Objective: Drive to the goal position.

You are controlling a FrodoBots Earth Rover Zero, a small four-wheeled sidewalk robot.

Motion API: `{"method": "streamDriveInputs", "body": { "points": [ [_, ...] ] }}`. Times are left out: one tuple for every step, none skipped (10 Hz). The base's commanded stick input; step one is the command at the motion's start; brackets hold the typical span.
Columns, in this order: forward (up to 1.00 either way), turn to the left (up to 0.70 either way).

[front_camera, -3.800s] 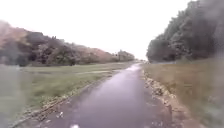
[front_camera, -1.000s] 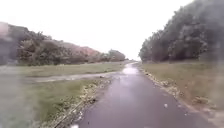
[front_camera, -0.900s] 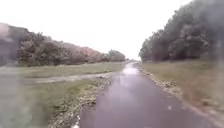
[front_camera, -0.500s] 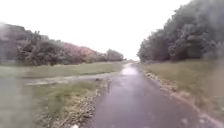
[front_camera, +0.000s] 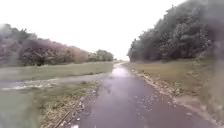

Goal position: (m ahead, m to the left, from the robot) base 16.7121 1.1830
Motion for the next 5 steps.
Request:
{"method": "streamDriveInputs", "body": {
  "points": [
    [1.00, -0.06],
    [1.00, -0.01],
    [1.00, -0.13],
    [1.00, -0.05],
    [1.00, 0.00]
  ]
}}
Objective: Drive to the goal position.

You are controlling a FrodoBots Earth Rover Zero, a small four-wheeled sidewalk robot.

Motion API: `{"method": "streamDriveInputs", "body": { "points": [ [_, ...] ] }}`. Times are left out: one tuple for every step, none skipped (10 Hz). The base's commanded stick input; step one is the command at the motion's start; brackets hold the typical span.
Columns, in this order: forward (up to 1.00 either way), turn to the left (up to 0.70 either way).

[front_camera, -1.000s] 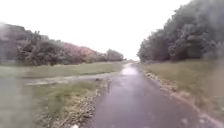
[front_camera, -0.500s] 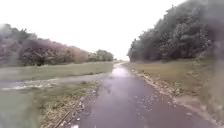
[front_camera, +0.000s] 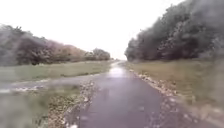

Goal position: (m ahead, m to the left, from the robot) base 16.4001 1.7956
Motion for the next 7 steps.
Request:
{"method": "streamDriveInputs", "body": {
  "points": [
    [1.00, 0.00],
    [1.00, 0.00],
    [1.00, 0.00],
    [1.00, 0.00],
    [1.00, -0.20],
    [1.00, -0.32],
    [1.00, 0.00]
  ]
}}
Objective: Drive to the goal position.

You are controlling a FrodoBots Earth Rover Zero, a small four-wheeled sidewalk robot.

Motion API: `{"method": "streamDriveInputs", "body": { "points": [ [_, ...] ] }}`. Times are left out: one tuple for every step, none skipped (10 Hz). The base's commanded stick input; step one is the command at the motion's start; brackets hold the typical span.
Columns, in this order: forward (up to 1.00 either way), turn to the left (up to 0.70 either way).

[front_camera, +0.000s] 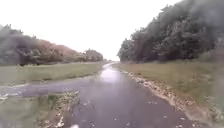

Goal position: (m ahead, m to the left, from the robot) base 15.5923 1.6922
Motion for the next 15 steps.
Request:
{"method": "streamDriveInputs", "body": {
  "points": [
    [1.00, 0.00],
    [1.00, -0.02],
    [1.00, -0.10],
    [1.00, -0.18],
    [1.00, -0.18],
    [1.00, -0.17],
    [1.00, 0.00],
    [1.00, 0.00],
    [1.00, 0.00],
    [1.00, 0.00],
    [1.00, 0.00],
    [1.00, 0.00],
    [1.00, 0.00],
    [1.00, -0.03],
    [1.00, -0.14]
  ]
}}
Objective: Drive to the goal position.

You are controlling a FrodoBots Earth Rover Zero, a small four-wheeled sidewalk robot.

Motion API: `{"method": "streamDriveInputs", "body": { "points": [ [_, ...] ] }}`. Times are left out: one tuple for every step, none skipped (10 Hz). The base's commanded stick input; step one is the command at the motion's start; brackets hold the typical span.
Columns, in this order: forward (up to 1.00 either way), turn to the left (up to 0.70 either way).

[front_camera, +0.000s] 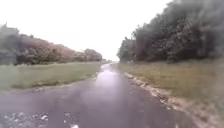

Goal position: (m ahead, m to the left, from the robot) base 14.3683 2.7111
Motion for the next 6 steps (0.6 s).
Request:
{"method": "streamDriveInputs", "body": {
  "points": [
    [1.00, -0.25],
    [1.00, 0.00],
    [1.00, 0.00],
    [1.00, -0.02],
    [1.00, -0.03],
    [1.00, -0.03]
  ]
}}
